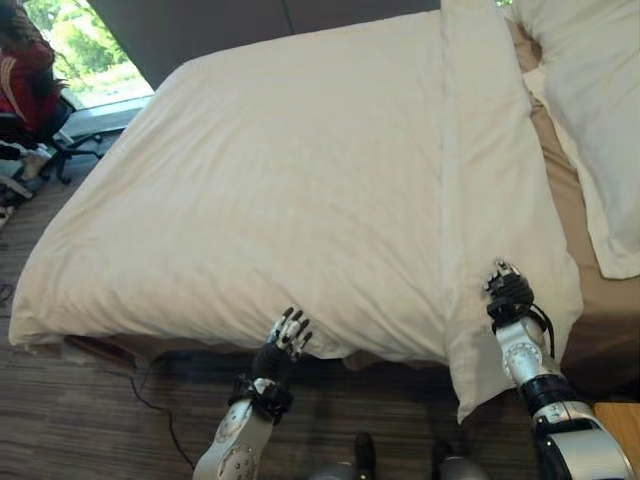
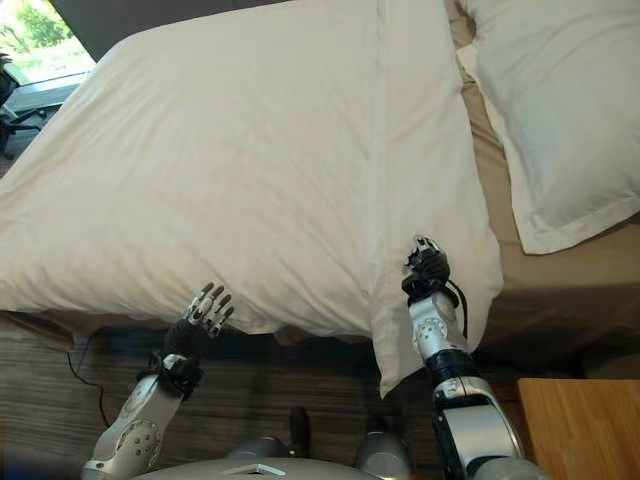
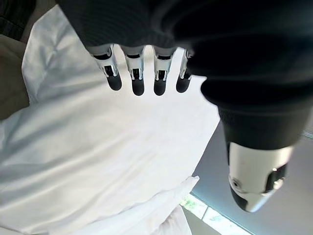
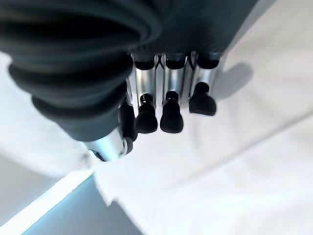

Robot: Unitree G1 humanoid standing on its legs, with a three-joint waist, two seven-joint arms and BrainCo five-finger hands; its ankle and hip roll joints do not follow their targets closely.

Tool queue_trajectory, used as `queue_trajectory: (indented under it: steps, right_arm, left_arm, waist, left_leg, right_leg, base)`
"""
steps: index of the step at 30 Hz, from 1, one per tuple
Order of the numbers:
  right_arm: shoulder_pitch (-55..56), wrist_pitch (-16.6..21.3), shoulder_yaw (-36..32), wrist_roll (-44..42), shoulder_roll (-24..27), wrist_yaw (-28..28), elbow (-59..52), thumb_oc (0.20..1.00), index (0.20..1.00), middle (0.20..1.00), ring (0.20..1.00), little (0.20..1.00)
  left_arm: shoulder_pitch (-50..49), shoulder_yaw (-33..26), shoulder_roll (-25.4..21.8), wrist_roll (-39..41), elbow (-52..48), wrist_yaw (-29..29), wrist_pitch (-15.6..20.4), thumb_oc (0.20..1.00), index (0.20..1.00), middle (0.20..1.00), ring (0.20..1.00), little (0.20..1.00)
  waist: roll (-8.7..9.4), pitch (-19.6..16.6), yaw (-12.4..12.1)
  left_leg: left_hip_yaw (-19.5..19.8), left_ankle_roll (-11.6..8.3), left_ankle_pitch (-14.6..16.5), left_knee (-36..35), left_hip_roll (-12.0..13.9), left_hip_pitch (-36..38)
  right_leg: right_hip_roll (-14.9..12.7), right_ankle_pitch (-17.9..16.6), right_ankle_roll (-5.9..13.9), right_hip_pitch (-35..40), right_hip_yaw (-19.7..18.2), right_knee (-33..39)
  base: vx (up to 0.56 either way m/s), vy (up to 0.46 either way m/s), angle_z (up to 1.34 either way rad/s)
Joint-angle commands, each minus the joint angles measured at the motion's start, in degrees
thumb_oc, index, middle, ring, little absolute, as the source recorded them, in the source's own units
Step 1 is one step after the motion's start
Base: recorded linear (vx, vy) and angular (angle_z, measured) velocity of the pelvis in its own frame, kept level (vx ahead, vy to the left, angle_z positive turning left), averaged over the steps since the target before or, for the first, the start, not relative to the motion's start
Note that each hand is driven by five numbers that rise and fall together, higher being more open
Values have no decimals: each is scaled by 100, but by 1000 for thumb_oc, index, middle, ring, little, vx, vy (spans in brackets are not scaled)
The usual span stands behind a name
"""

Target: Making the bed.

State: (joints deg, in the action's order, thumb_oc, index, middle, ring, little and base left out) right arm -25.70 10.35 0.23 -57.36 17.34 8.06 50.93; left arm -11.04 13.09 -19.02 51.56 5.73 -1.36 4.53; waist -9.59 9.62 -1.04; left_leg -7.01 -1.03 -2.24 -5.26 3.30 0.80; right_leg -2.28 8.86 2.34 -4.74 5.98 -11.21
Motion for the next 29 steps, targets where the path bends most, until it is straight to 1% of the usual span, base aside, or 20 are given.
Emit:
queue_trajectory:
  steps: [1, 4, 5, 6, 8, 9, 10, 13, 15, 16, 18, 19, 20, 21, 22, 23, 24, 25, 26, 29]
  right_arm:
    - [-204, -94, -65, -308, -201, -221, 694, 200, 200, 200, 200, 200]
    - [292, -238, -115, -251, -427, -331, 1062, 200, 200, 200, 200, 200]
    - [303, -237, -114, -250, -430, -335, 1059, 200, 200, 200, 200, 200]
    - [676, -313, -196, -185, -514, -381, 1300, 200, 200, 200, 200, 200]
    - [845, -392, -269, -80, -513, -415, 1544, 200, 200, 200, 200, 200]
    - [1138, -475, -420, 39, -506, -456, 1819, 200, 200, 200, 200, 200]
    - [1444, -465, -638, 47, -456, -460, 1928, 200, 200, 200, 200, 200]
    - [1663, -428, -768, 39, -396, -463, 1896, 200, 200, 200, 200, 200]
    - [1897, -235, -978, 120, -181, -364, 1480, 200, 200, 200, 200, 200]
    - [1991, -109, -993, 285, -77, -275, 1043, 200, 200, 200, 200, 200]
    - [2363, 147, -972, 957, 131, -20, -528, 200, 200, 200, 200, 200]
    - [2500, 255, -997, 1364, 258, 52, -1242, 360, 360, 360, 360, 360]
    - [2647, 293, -1011, 1892, 414, 144, -1992, 1000, 1000, 1000, 1000, 1000]
    - [2740, 338, -1084, 2315, 499, 236, -2445, 1000, 1000, 1000, 1000, 1000]
    - [2743, 335, -1084, 2317, 497, 238, -2449, 1000, 1000, 1000, 1000, 1000]
    - [2765, 442, -1134, 2926, 647, 299, -3296, 1000, 1000, 1000, 1000, 1000]
    - [2778, 430, -1137, 2941, 639, 311, -3319, 1000, 1000, 1000, 1000, 1000]
    - [2794, 451, -1058, 3224, 651, 157, -3858, 1000, 1000, 1000, 1000, 1000]
    - [2802, 462, -941, 3272, 646, -12, -4160, 1000, 1000, 1000, 1000, 1000]
    - [2835, 382, -400, 3204, 508, -392, -4412, 1000, 1000, 1000, 1000, 1000]
  left_arm:
    - [384, -188, -44, 167, -339, -66, 344, 1000, 1000, 1000, 1000, 1000]
    - [390, -230, 38, 122, -329, -96, 358, 1000, 1000, 1000, 1000, 1000]
    - [381, -228, 36, 122, -329, -98, 359, 1000, 1000, 1000, 1000, 1000]
    - [383, -275, 87, 74, -303, -96, 395, 1000, 1000, 1000, 1000, 1000]
    - [384, -296, 111, 37, -257, -102, 398, 1000, 1000, 1000, 1000, 1000]
    - [384, -347, 120, -16, -255, -135, 410, 1000, 1000, 1000, 1000, 1000]
    - [354, -415, 166, -21, -224, -146, 438, 1000, 1000, 1000, 1000, 1000]
    - [337, -453, 202, -42, -243, -130, 473, 1000, 1000, 1000, 1000, 1000]
    - [320, -544, 193, -169, -161, -76, 509, 1000, 1000, 1000, 1000, 1000]
    - [311, -583, 174, -237, -166, -46, 524, 1000, 1000, 1000, 1000, 1000]
    - [214, -707, 141, -487, -137, -14, 529, 1000, 1000, 1000, 1000, 1000]
    - [168, -742, 104, -696, -128, -9, 499, 1000, 1000, 1000, 1000, 1000]
    - [112, -764, 77, -847, -78, -15, 473, 1000, 1000, 1000, 1000, 1000]
    - [57, -778, 67, -910, -54, -75, 441, 1000, 1000, 1000, 1000, 1000]
    - [56, -778, 66, -910, -54, -75, 441, 1000, 1000, 1000, 1000, 1000]
    - [-30, -788, 97, -1025, -4, -120, 381, 1000, 1000, 1000, 1000, 1000]
    - [-33, -785, 97, -1027, -4, -120, 382, 1000, 1000, 1000, 1000, 1000]
    - [-82, -769, 160, -1019, 26, -164, 341, 1000, 1000, 1000, 1000, 1000]
    - [-99, -746, 199, -1055, 43, -196, 317, 1000, 1000, 1000, 1000, 1000]
    - [-102, -580, 214, -1230, 35, -285, 284, 1000, 1000, 1000, 1000, 1000]
  waist:
    - [471, 161, -9]
    - [451, 162, 34]
    - [453, 153, 32]
    - [452, 156, 91]
    - [453, 150, 123]
    - [461, 143, 181]
    - [478, 122, 251]
    - [500, 111, 324]
    - [547, 84, 446]
    - [564, 74, 494]
    - [598, 44, 601]
    - [616, 36, 653]
    - [639, 38, 692]
    - [658, -1, 716]
    - [658, -2, 715]
    - [697, -42, 741]
    - [697, -43, 738]
    - [737, -75, 740]
    - [765, -90, 734]
    - [834, -124, 702]
  left_leg:
    - [-21, -273, 28, 26, -113, 190]
    - [-45, -279, 35, 26, -104, 199]
    - [-47, -280, 37, 26, -103, 199]
    - [-75, -290, 46, 26, -93, 217]
    - [-93, -294, 57, 26, -90, 230]
    - [-116, -297, 73, 26, -83, 254]
    - [-131, -300, 91, 26, -71, 281]
    - [-149, -303, 112, 26, -66, 314]
    - [-183, -313, 129, 26, -47, 351]
    - [-197, -314, 131, 26, -43, 357]
    - [-230, -308, 131, 26, -27, 379]
    - [-250, -303, 133, 26, -20, 383]
    - [-264, -296, 162, 26, -15, 430]
    - [-283, -288, 157, 26, -7, 419]
    - [-284, -288, 157, 26, -6, 419]
    - [-300, -266, 177, 26, 3, 444]
    - [-302, -266, 179, 26, 4, 448]
    - [-318, -255, 186, 26, 16, 459]
    - [-323, -249, 185, 26, 25, 465]
    - [-331, -240, 177, 26, 38, 489]
  right_leg:
    - [-405, -1150, 516, 722, -24, 1621]
    - [-394, -1146, 521, 718, -30, 1621]
    - [-394, -1145, 521, 717, -32, 1621]
    - [-394, -1139, 524, 715, -40, 1621]
    - [-393, -1128, 530, 725, -35, 1621]
    - [-392, -1114, 533, 739, -47, 1621]
    - [-389, -1097, 538, 759, -60, 1621]
    - [-381, -1085, 542, 773, -81, 1621]
    - [-370, -1077, 543, 787, -114, 1621]
    - [-367, -1080, 543, 788, -136, 1621]
    - [-358, -1095, 544, 792, -182, 1621]
    - [-352, -1102, 543, 787, -200, 1621]
    - [-351, -1089, 548, 821, -220, 1621]
    - [-351, -1109, 546, 794, -237, 1621]
    - [-350, -1109, 546, 794, -238, 1621]
    - [-341, -1114, 541, 800, -268, 1621]
    - [-340, -1113, 541, 802, -270, 1621]
    - [-322, -1113, 536, 800, -285, 1621]
    - [-307, -1109, 529, 799, -292, 1621]
    - [-284, -1117, 513, 820, -298, 1621]
  base:
    - [0, 0, 0]
    - [0, 0, 0]
    - [17, -5, -4]
    - [25, 0, -4]
    - [20, 0, -1]
    - [53, -5, -3]
    - [65, -6, -4]
    - [26, 5, -5]
    - [24, 7, -19]
    - [16, 9, -17]
    - [3, 13, -13]
    - [-2, 19, -4]
    - [0, 0, 0]
    - [0, 0, 0]
    - [-3, 15, -6]
    - [-3, 12, -9]
    - [-22, 17, -8]
    - [-30, 5, -6]
    - [-50, 6, -5]
    - [-51, 0, -2]
